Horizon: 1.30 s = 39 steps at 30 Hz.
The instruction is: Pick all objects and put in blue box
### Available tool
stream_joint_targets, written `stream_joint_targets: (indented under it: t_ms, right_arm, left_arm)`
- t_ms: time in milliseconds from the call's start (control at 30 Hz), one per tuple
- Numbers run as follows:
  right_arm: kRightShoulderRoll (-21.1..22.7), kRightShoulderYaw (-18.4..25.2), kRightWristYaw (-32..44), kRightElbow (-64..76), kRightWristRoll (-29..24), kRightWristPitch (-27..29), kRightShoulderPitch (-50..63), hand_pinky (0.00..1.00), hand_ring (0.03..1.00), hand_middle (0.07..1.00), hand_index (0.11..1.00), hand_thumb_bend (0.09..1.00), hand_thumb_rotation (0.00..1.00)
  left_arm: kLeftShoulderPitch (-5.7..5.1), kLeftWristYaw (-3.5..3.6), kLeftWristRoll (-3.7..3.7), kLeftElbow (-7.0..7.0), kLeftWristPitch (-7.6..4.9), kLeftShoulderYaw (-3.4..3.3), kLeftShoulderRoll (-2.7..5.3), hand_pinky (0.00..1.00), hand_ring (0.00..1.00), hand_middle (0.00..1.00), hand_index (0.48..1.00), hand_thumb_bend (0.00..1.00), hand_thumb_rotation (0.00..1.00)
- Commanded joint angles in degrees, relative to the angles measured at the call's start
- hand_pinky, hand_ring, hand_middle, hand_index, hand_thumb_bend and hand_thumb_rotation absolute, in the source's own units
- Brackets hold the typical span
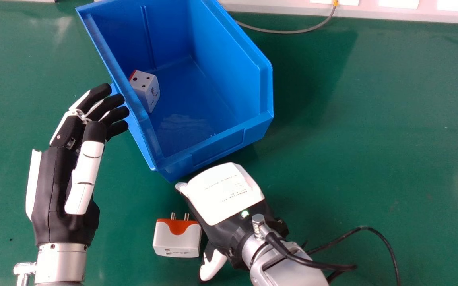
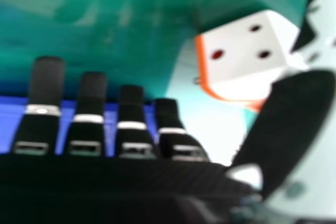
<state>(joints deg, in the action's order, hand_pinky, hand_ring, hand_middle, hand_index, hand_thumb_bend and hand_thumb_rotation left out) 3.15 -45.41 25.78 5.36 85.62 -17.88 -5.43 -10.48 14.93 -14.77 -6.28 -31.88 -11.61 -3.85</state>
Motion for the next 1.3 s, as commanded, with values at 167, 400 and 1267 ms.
stream_joint_targets:
  t_ms: [167, 400, 1267]
  right_arm:
    - [-1.5, -0.5, -0.1, 1.0, -0.1, -0.4, -1.1, 0.58, 0.765, 0.840, 0.857, 0.799, 0.36]
    - [-3.3, -1.4, 0.0, 0.8, -0.3, -0.8, -1.0, 0.58, 0.760, 0.833, 0.848, 0.810, 0.39]
    - [-2.7, -5.1, -11.0, -10.0, -4.1, 0.3, -4.6, 0.49, 0.628, 0.723, 0.762, 0.751, 0.30]
  left_arm:
    - [0.72, 0.55, -0.61, -0.18, -1.51, -0.18, -0.09, 0.76, 0.77, 0.79, 0.796, 0.70, 0.73]
    - [0.70, 0.00, 0.03, 0.49, -1.79, 0.08, 0.08, 0.76, 0.77, 0.79, 0.795, 0.70, 0.73]
    - [0.47, 0.62, -0.47, -0.26, -1.79, -0.14, -0.16, 0.76, 0.77, 0.79, 0.793, 0.71, 0.73]
